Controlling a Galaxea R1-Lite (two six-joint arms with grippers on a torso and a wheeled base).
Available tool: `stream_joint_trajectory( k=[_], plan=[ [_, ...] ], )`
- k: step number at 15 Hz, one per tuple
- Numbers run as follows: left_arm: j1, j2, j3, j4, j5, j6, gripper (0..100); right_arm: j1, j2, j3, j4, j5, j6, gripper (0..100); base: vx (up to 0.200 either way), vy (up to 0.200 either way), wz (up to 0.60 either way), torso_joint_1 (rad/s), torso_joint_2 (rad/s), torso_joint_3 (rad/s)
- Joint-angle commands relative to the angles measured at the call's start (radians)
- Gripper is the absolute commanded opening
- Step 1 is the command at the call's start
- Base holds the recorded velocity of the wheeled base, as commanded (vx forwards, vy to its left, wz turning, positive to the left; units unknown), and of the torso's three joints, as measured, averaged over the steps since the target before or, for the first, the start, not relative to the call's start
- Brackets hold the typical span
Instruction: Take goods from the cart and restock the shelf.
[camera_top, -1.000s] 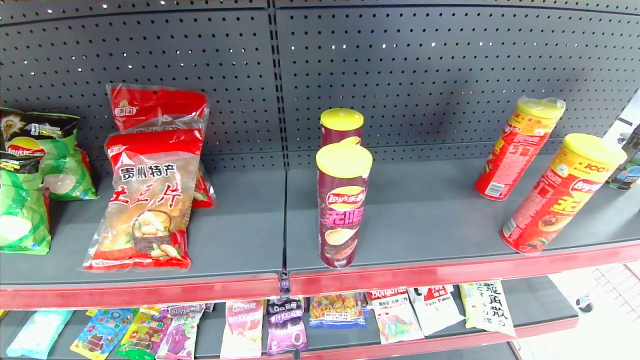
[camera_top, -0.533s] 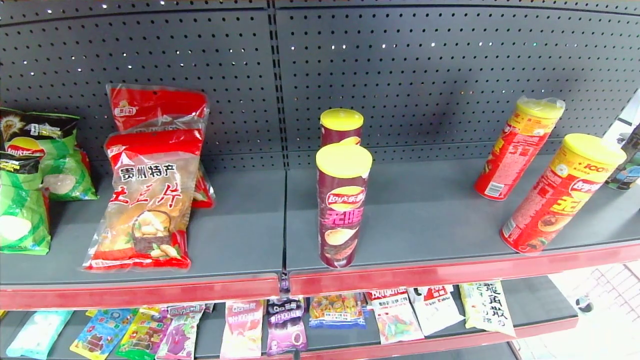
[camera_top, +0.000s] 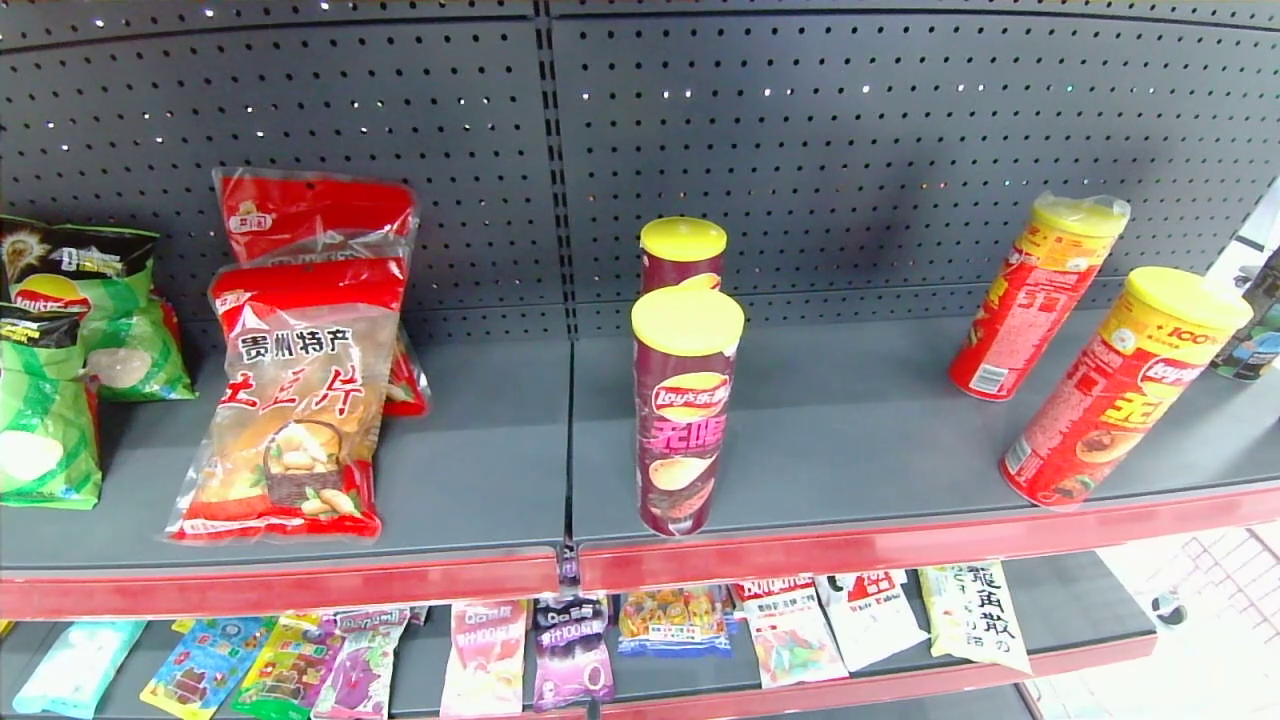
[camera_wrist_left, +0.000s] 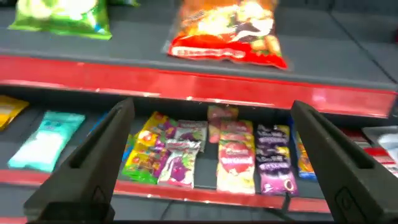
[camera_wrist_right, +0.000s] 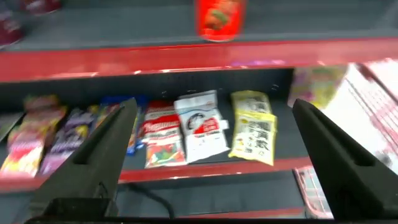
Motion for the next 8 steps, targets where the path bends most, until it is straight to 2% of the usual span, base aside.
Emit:
stream_joint_trajectory(
  k=[1, 3, 8],
  plan=[
    [-0.011, -0.034, 0.000, 0.020, -0.104, 0.042, 100, 0.000, -0.026, 0.004, 0.001, 0.010, -0.006, 100, 0.000, 0.000, 0.00, 0.000, 0.00, 0.000],
    [-0.011, -0.034, 0.000, 0.020, -0.102, 0.059, 100, 0.000, -0.026, 0.004, 0.001, 0.010, -0.001, 100, 0.000, 0.000, 0.00, 0.000, 0.00, 0.000],
    [-0.011, -0.034, 0.000, 0.020, -0.084, 0.068, 100, 0.000, -0.026, 0.004, 0.001, 0.005, -0.003, 100, 0.000, 0.000, 0.00, 0.000, 0.00, 0.000]
  ],
)
